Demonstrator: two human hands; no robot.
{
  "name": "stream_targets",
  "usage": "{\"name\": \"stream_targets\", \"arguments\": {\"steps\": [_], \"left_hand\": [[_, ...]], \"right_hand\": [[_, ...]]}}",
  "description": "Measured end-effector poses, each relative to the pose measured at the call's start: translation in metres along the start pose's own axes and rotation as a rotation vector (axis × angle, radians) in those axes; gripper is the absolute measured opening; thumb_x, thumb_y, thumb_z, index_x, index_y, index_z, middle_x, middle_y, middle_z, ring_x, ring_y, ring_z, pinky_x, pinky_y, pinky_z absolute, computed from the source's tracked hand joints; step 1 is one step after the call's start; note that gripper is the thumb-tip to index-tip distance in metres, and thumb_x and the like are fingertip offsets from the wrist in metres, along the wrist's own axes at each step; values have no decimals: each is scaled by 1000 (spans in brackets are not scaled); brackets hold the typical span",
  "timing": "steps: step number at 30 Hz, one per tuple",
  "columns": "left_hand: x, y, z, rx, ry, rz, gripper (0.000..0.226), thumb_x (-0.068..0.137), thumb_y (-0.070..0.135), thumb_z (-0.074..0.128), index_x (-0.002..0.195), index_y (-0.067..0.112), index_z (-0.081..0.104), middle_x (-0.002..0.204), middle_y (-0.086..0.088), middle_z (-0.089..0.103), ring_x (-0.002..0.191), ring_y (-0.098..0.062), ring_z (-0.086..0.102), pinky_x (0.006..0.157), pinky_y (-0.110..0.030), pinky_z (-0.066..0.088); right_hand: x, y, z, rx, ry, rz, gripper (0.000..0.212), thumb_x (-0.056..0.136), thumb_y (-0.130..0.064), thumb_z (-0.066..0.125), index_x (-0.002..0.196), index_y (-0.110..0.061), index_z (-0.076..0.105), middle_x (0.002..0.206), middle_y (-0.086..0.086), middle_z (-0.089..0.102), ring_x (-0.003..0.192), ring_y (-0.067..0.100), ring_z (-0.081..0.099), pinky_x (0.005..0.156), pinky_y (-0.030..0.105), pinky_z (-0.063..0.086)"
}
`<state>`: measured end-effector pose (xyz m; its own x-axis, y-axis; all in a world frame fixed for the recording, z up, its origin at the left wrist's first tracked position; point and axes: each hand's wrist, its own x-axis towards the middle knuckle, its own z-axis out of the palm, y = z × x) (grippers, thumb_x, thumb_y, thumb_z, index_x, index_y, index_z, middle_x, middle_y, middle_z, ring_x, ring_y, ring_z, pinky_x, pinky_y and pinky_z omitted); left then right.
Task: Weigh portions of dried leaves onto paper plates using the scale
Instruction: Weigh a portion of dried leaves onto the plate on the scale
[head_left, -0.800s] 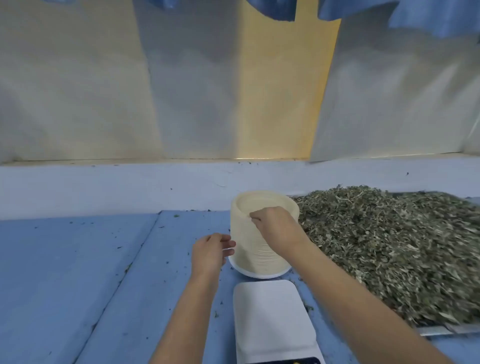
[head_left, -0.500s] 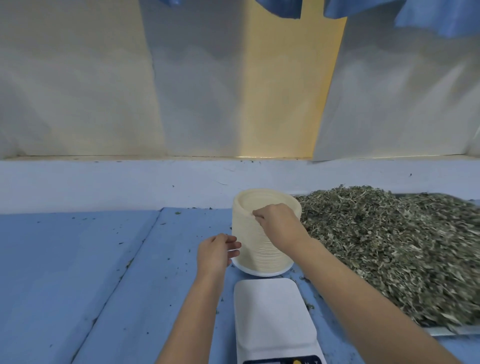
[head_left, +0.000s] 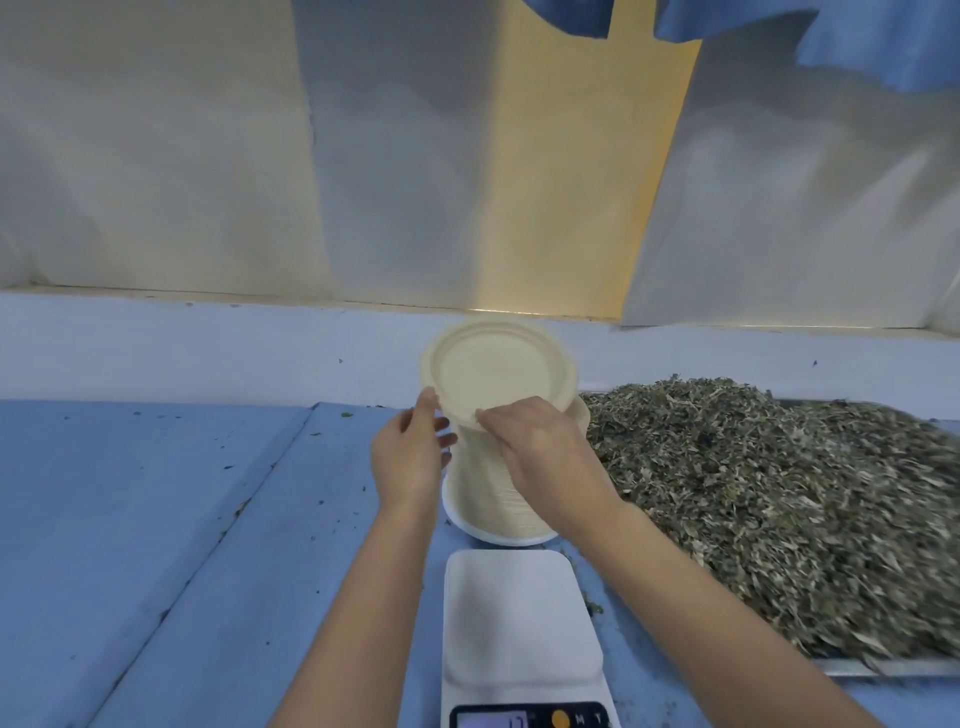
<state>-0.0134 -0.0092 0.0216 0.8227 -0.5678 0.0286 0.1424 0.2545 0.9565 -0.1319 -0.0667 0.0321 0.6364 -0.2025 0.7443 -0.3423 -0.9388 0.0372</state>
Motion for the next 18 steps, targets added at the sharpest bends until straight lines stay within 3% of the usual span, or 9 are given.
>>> {"name": "stream_targets", "arguments": {"steps": [2, 3, 5, 7, 9, 11, 14, 16, 18], "left_hand": [[-2, 6, -5, 62, 32, 54, 33, 89, 33, 60, 73, 4, 59, 66, -3, 60, 60, -16, 56, 64, -30, 48], [-5, 8, -9, 103, 59, 85, 31, 88, 30, 61, 72, 4, 56, 64, -6, 53, 59, -19, 50, 64, -32, 45], [-15, 9, -18, 143, 89, 128, 27, 85, 20, 59, 68, 1, 51, 65, -10, 41, 63, -22, 38, 61, -33, 36], [-26, 7, -31, 169, 64, 136, 23, 81, 15, 58, 69, -4, 54, 67, -8, 39, 65, -21, 33, 61, -33, 32], [-37, 4, -43, 228, 1, 134, 12, 79, 17, 59, 74, 6, 58, 70, -8, 44, 67, -19, 38, 64, -33, 36], [-49, 2, -52, 264, -82, 128, 14, 78, 19, 60, 91, 22, 60, 71, -9, 54, 65, -20, 48, 68, -32, 45], [-57, -6, -61, 400, -142, 155, 35, 83, 15, 59, 113, 34, 57, 63, 3, 64, 59, -12, 56, 64, -29, 50], [-56, -13, -66, 525, -151, 187, 23, 85, 18, 59, 105, 27, 64, 51, 7, 63, 55, -7, 58, 60, -28, 45], [-55, -22, -71, 576, -140, 182, 12, 86, 22, 59, 91, 20, 70, 48, 7, 62, 46, -6, 57, 54, -24, 41]], "right_hand": [[-11, -15, -3, 17, 62, -70, 36, 60, 18, 76, 93, 4, 73, 84, 11, 73, 72, 32, 67, 59, 35, 57], [-16, -22, -4, 22, 75, -89, 34, 61, 15, 78, 93, 2, 74, 84, 9, 73, 73, 30, 68, 63, 36, 58], [-25, -34, -8, 47, 110, -22, 25, 73, -5, 75, 98, -9, 75, 93, -1, 74, 88, 24, 65, 93, 40, 50], [-34, -41, -16, 172, 162, 204, 34, 81, -26, 63, 113, -20, 69, 122, -12, 63, 114, 13, 49, 113, 33, 23], [-41, -40, -26, 358, 271, 499, 46, 85, -26, 59, 131, -26, 55, 140, -19, 41, 126, 5, 31, 112, 26, 18], [-49, -32, -32, 562, 331, 780, 51, 88, -16, 60, 137, -25, 50, 140, -15, 45, 127, 3, 37, 113, 34, 30], [-64, -25, -31, 710, 330, 950, 42, 86, -6, 59, 125, -21, 61, 113, -13, 66, 103, 0, 61, 92, 36, 53], [-74, -21, -28, 699, 302, 1004, 32, 84, -6, 60, 111, -23, 68, 92, -20, 68, 85, -6, 64, 79, 30, 56], [-84, -16, -23, 707, 247, 1072, 20, 85, -12, 62, 101, -20, 70, 85, -15, 69, 82, 3, 66, 75, 31, 55]]}}
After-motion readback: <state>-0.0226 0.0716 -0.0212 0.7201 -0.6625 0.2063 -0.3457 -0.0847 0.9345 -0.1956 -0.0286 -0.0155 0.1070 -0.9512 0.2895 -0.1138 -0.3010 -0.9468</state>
